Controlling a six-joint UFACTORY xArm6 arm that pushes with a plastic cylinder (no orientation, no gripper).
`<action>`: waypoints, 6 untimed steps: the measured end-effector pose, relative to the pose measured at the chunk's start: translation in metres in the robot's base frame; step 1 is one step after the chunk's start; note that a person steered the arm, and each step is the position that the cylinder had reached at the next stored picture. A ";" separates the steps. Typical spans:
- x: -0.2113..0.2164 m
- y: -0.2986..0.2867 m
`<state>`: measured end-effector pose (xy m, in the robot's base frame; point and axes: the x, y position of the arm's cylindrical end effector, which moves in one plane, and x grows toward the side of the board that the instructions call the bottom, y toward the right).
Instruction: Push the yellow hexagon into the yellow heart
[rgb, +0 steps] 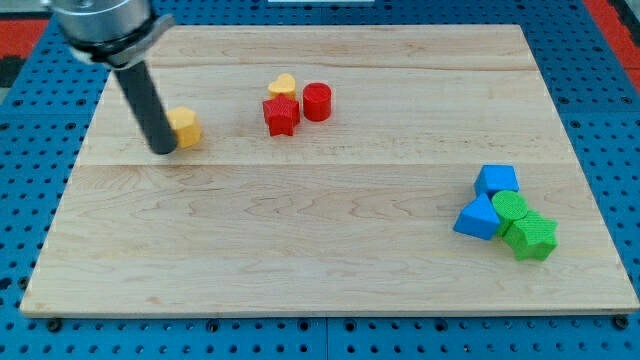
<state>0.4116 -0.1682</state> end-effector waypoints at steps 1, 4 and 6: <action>-0.028 0.033; -0.073 0.016; -0.109 0.045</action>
